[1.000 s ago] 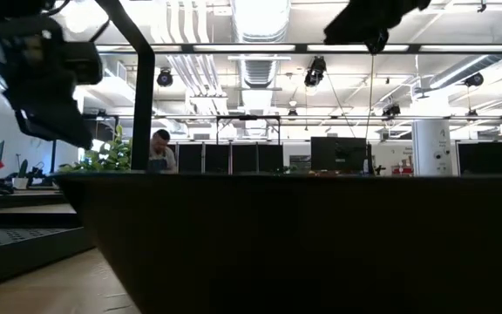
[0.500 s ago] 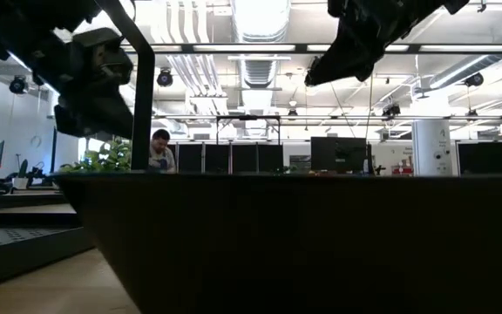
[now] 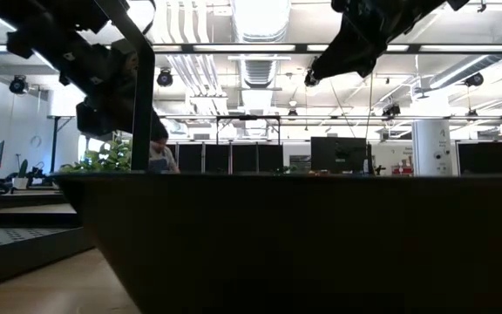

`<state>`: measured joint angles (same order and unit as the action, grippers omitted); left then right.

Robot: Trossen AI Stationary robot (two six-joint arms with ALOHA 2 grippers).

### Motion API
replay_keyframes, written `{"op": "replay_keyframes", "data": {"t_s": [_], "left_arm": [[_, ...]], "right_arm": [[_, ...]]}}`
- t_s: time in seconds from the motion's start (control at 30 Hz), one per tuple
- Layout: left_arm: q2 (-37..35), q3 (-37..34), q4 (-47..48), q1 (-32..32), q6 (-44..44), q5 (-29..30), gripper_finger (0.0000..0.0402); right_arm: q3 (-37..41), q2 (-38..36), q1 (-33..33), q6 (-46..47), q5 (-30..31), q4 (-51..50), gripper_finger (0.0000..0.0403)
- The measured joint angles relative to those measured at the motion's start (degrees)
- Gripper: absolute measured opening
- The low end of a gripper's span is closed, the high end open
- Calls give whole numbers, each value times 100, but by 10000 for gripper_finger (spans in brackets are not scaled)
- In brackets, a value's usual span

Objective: Pick & Place Mini shaped plates
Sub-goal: Stack the distorted square plate on top of the distorted square plate on the shelf

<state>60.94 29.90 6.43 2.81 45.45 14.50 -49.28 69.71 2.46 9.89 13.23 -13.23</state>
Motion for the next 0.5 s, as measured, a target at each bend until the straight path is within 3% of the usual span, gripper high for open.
{"op": "replay_keyframes", "data": {"t_s": [0.5], "left_arm": [[1571, 1049, 82, -567, 144, 20, 71]], "right_arm": [[0, -13, 0, 14, 2, 11, 123]]}}
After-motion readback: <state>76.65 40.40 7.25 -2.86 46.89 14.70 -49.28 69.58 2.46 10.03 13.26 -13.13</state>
